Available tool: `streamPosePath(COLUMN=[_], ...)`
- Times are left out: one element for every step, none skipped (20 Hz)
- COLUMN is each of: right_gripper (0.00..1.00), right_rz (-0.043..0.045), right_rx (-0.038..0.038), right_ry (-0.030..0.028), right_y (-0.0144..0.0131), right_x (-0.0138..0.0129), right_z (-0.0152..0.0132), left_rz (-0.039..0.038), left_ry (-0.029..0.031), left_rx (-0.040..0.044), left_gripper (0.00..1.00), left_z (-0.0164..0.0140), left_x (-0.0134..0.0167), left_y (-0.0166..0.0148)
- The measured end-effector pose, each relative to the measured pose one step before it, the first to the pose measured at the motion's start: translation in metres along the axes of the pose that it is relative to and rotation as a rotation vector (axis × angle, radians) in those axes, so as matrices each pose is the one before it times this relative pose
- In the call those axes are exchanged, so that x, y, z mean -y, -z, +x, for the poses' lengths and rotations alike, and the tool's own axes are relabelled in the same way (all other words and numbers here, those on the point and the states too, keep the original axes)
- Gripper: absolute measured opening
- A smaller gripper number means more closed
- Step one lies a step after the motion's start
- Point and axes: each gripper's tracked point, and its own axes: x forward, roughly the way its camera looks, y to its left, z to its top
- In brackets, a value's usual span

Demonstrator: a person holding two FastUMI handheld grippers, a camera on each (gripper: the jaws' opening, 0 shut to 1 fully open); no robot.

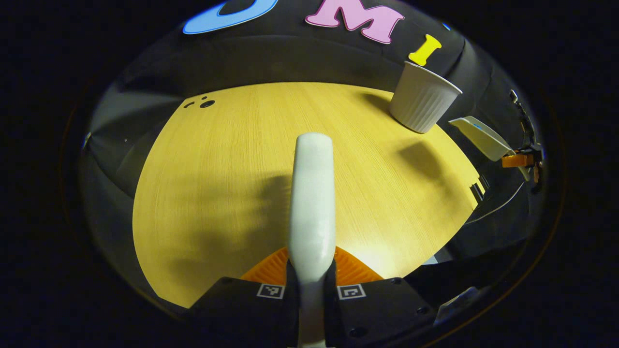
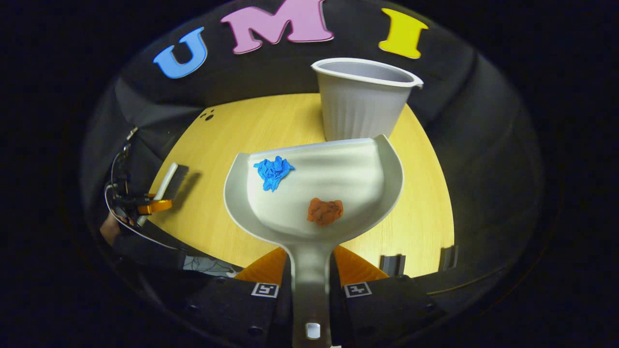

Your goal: Pick up the small broom and dustpan from the desktop, sweep the trash into the dustpan with the broom, and then empty the trash into the garbage bin.

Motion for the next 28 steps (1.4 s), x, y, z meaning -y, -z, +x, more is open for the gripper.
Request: streamPosePath(right_gripper=[0.31, 0.34, 0.31, 0.31, 0.31, 0.34, 0.34, 0.34, 0.34, 0.3, 0.34, 0.34, 0.34, 0.37, 0.34, 0.34, 0.34, 0.34, 0.34, 0.37, 0.37, 0.3, 0.34, 0.34, 0.34, 0.34, 0.3, 0.34], right_rz=[0.04371, 0.03831, 0.03313, 0.02738, 0.01685, 0.00971, 0.00555, 0.00429, 0.00286, 0.00049, -0.00096, -0.00289, -0.00448, -0.0078, -0.01062, -0.01043, -0.01549, -0.01051, -0.003, -0.00121, -0.00694, -0.01246, -0.01044, -0.00854, -0.00878, -0.01557, -0.01817, -0.02431], right_rx=[0.01938, 0.02452, 0.02499, 0.02134, 0.01704, 0.01965, 0.01705, 0.01629, 0.01663, 0.01758, 0.01677, 0.01366, 0.01022, 0.009, 0.00834, 0.00556, 0.00285, 0.00382, 0.00665, 0.00815, 0.00522, 0.00265, 0.00265, 0.00355, -0.00099, -0.00424, -0.00182, -0.00901], right_ry=[0.00239, 0.00217, 0.00752, 0.01302, 0.0176, 0.02192, 0.01543, 0.01425, 0.01429, 0.01199, 0.00866, 0.00852, 0.00911, 0.00853, 0.00566, 0.00604, 0.00492, 0.00342, -0.00079, 0.00009, 0.01051, 0.02185, 0.02237, 0.01266, 0.01284, 0.02113, 0.036, 0.04207], right_y=[-0.00507, -0.00539, -0.00734, -0.00619, -0.00808, -0.00864, -0.00623, -0.00843, -0.01065, -0.01069, -0.0084, -0.01318, -0.01507, -0.0131, -0.01034, -0.00979, -0.0095, -0.00836, -0.009, -0.00277, -0.00557, -0.00342, -0.00258, -0.0031, -0.00176, 0.00023, -0.00115, -0.00035], right_x=[0.00028, 0.00044, 0.00194, 0.004, 0.00583, 0.00447, 0.00213, 0.0048, 0.00442, 0.00416, 0.00137, 0.00177, 0.00586, 0.00351, 0.00128, 0.00142, -0.0005, -0.00089, -0.00245, -0.00154, 0.0002, 0.00217, 0.0035, 0.00098, -0.00081, 0.00154, 0.00295, 0.00311], right_z=[-0.00245, -0.0017, -0.00251, -0.00243, -0.00411, -0.00388, -0.00115, 0.00109, 0.00123, 0.00182, -0.00101, 0.00269, 0.00202, 0.00262, 0.00506, 0.00454, 0.00868, 0.01054, 0.01393, 0.00871, 0.01393, 0.01186, 0.00933, 0.00864, 0.01045, 0.00583, 0.00697, 0.00516], left_rz=[-0.00556, -0.0061, -0.00444, -0.00098, 0.00065, 0.00099, -0.00057, -0.00321, -0.00564, -0.00468, -0.00275, 0.00181, 0.00768, 0.00836, 0.00373, -0.00249, -0.00904, -0.01086, -0.01097, -0.00771, -0.00186, 0.00197, 0.00017, -0.00558, -0.00734, -0.00598, -0.00496, -0.00714], left_ry=[0.00063, 0.00523, 0.00287, 0.00078, -0.00206, 0.00017, 0.00193, 0.00484, 0.00524, 0.00595, 0.00247, -0.00501, -0.01022, -0.00782, -0.00485, -0.00313, 0.0003, 0.00127, -0.00141, -0.00261, -0.00961, -0.01814, -0.01669, -0.00806, -0.00669, -0.00846, -0.00845, -0.00925], left_rx=[-0.00012, 0.00031, 0.00089, -0.00009, -0.00038, 0.00125, 0.00201, 0.0032, 0.00135, 0.00075, -0.0024, -0.00808, -0.00726, -0.00235, -0.00427, -0.00174, 0.00052, 0.001, 0.00075, -0.00131, 0.00078, 0.00085, -0.00102, -0.00139, 0.00124, 0.00342, 0.00382, 0.00322], left_gripper=[0.25, 0.26, 0.26, 0.26, 0.26, 0.26, 0.26, 0.26, 0.26, 0.26, 0.24, 0.26, 0.26, 0.26, 0.27, 0.26, 0.26, 0.26, 0.26, 0.24, 0.24, 0.24, 0.26, 0.27, 0.27, 0.28, 0.27, 0.27], left_z=[-0.00076, 0.00001, 0.00082, 0.00093, 0.00095, 0.00075, -0.00095, -0.0021, -0.00114, -0.00056, 0.00072, 0.0038, 0.00433, 0.00727, 0.00464, 0.00355, 0.00181, 0.00025, -0.00264, -0.00293, -0.002, -0.00011, -0.0016, -0.00169, -0.00377, -0.00326, -0.00215, -0.0012], left_x=[-0.00195, -0.00311, -0.00374, -0.00369, -0.00113, 0.00197, 0.00118, -0.00176, -0.00241, -0.006, -0.00452, -0.00298, 0.00061, 0.00895, 0.00719, 0.00609, 0.00394, 0.00124, -0.00759, -0.00318, -0.00298, -0.00032, -0.00447, -0.00337, -0.0022, -0.00461, -0.00594, -0.00394], left_y=[-0.00014, 0.00211, -0.00026, 0.00073, 0.00049, 0.00115, 0.0, 0.00171, 0.00065, 0.00144, -0.0001, -0.0009, -0.00099, -0.00297, -0.00448, -0.00428, -0.00327, -0.00219, 0.00214, 0.00173, -0.00088, 0.00016, -0.00057, -0.00034, -0.00341, -0.00207, -0.00214, -0.00152])
